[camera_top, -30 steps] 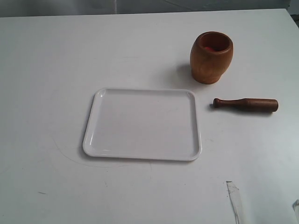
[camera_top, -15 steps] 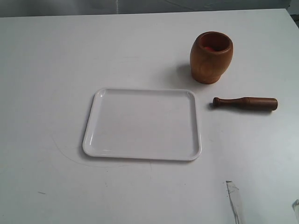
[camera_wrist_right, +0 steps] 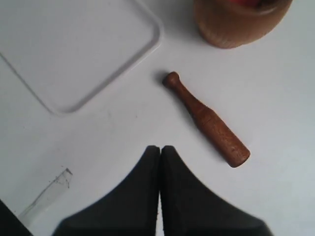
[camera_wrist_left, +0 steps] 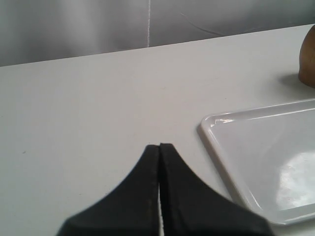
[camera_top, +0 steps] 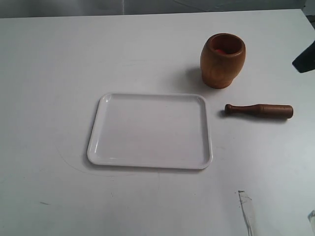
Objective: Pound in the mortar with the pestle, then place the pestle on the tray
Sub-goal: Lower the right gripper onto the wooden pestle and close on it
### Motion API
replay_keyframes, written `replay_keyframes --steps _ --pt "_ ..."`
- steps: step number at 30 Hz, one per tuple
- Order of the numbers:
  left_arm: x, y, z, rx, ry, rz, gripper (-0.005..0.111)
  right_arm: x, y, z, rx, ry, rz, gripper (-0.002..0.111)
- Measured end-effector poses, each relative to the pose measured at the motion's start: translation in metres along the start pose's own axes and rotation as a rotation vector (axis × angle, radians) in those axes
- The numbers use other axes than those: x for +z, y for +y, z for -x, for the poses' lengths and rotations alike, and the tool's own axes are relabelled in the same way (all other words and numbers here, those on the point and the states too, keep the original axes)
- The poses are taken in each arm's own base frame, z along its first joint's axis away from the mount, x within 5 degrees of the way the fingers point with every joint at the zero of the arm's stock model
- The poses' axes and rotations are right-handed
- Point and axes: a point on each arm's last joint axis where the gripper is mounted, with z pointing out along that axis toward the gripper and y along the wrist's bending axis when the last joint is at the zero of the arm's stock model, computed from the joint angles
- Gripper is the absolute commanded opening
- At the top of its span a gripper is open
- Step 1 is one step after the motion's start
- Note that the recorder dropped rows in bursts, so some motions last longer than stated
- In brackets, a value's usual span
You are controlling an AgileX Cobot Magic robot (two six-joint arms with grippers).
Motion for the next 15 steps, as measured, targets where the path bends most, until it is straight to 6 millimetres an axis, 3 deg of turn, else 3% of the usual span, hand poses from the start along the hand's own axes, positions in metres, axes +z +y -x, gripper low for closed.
replay_keyframes --steps 4,10,12,15 --pt "0.000 0.000 0.000 0.000 0.000 0.000 0.000 0.048 -0.019 0.012 -0.060 0.172 0.053 0.000" --pt "0.000 0.000 0.000 0.000 0.000 0.000 0.000 0.107 -0.010 0.029 -0.278 0.351 0.027 0.000" --pt "0.000 0.000 0.000 0.000 0.000 0.000 0.000 0.123 -0.006 0.033 -0.331 0.385 0.029 0.004" --pt "0.000 0.000 0.000 0.000 0.000 0.000 0.000 0.141 -0.004 0.034 -0.370 0.425 0.051 0.019"
